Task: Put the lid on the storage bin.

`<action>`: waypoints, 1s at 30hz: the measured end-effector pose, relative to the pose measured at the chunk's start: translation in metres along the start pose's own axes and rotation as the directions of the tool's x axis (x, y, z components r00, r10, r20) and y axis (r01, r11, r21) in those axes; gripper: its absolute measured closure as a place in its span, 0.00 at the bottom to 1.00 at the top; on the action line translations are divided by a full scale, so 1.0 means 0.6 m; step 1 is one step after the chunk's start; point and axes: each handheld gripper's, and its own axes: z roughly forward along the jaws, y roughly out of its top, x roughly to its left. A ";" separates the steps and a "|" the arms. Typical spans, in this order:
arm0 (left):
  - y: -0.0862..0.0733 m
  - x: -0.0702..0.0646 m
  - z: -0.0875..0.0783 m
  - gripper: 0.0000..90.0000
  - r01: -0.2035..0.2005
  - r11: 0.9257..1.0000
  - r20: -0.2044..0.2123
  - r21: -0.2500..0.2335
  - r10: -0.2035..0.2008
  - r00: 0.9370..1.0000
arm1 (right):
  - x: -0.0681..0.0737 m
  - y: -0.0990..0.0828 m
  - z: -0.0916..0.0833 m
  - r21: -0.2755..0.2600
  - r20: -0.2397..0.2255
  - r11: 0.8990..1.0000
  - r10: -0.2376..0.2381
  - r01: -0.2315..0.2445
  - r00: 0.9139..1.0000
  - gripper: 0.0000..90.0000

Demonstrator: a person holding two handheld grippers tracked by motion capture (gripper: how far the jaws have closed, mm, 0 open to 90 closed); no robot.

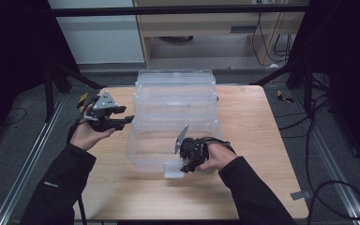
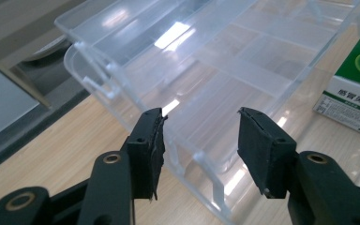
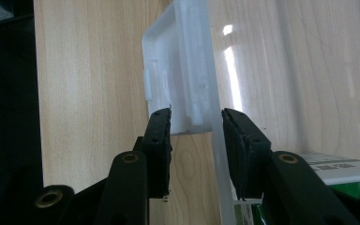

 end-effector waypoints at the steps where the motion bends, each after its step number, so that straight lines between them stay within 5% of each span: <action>1: 0.006 -0.001 0.003 0.56 -0.005 1.000 0.009 -0.005 0.005 1.000 | 0.000 0.000 0.000 -0.001 -0.001 1.000 0.000 0.000 1.000 0.71; 3: 0.024 0.001 0.011 0.55 -0.046 0.999 0.030 -0.001 0.046 0.998 | 0.000 0.000 0.000 -0.001 0.000 1.000 -0.002 0.002 1.000 0.71; 10: 0.054 0.008 0.034 0.56 -0.090 0.996 0.068 0.005 0.089 0.994 | 0.000 0.000 0.000 -0.002 0.000 1.000 -0.009 0.009 1.000 0.71; 15: 0.084 0.013 0.053 0.56 -0.152 0.988 0.086 -0.003 0.152 0.985 | 0.001 0.000 0.000 -0.002 0.003 1.000 -0.008 0.008 1.000 0.71; 30: 0.113 0.040 0.093 0.57 -0.214 0.976 0.095 0.023 0.211 0.973 | 0.001 -0.001 0.000 -0.003 0.002 1.000 -0.011 0.011 1.000 0.71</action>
